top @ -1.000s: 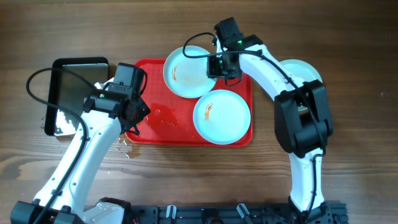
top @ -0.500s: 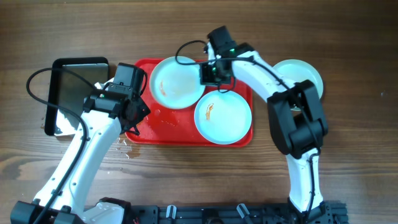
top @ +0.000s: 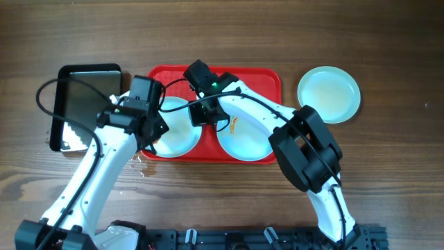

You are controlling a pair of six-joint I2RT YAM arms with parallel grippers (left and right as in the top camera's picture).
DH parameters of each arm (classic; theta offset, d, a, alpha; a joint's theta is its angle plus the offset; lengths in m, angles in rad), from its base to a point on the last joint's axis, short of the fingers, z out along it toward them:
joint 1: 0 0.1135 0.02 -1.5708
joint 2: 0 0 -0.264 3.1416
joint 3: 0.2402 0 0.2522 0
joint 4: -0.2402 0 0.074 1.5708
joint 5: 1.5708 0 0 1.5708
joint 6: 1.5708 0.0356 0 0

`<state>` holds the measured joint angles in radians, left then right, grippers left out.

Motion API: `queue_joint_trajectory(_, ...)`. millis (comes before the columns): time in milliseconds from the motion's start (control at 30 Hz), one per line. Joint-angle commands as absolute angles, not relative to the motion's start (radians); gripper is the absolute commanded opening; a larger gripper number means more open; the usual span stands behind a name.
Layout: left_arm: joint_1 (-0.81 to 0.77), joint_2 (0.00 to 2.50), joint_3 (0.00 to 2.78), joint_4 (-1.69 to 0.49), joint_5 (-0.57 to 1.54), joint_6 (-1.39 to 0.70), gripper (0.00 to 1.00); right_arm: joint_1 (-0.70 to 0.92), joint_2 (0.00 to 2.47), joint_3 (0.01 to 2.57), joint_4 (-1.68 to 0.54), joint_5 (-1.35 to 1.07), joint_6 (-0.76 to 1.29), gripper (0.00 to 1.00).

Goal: Clean dirty plates on tray and stack at the side
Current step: 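Grasp the top plate rim with the right gripper, then scrub the top plate with the sponge in the left gripper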

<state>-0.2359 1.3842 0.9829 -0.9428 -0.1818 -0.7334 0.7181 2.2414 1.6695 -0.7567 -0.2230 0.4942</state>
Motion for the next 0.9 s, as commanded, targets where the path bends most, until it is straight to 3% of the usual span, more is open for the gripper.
queue_joint_trajectory(0, -0.234, 1.388, 0.872, -0.776, 0.006, -0.633, 0.04, 0.702, 2.265, 1.66, -0.764, -0.152, 0.501, 0.04)
queue_joint_trajectory(67, -0.234, 1.388, 0.805, -0.652, 0.113, -0.61, 0.04, 0.702, 2.265, 1.66, -0.765, -0.126, 0.502, 0.04)
queue_joint_trajectory(167, -0.234, 1.388, 0.752, -0.572, 0.116, -0.613, 0.04, 0.699, 2.265, 1.66, -0.791, 0.023, 0.579, 0.04)
queue_joint_trajectory(567, -0.234, 1.672, 0.75, -0.314, 0.146, -0.616, 0.04, 0.699, 2.265, 1.66, -0.794, 0.004, 0.575, 0.04)
queue_joint_trajectory(667, -0.233, 1.695, 0.75, -0.358, -0.012, -0.609, 0.04, 0.699, 2.265, 1.66, -0.797, 0.004, 0.575, 0.04)
queue_joint_trajectory(767, -0.233, 1.694, 0.753, -0.49, -0.391, -0.609, 0.04, 0.699, 2.265, 1.66, -0.801, 0.004, 0.572, 0.04)
queue_joint_trajectory(867, -0.233, 1.693, 0.786, -0.58, -0.558, -0.609, 0.04, 0.699, 2.265, 1.66, -0.801, 0.004, 0.568, 0.04)
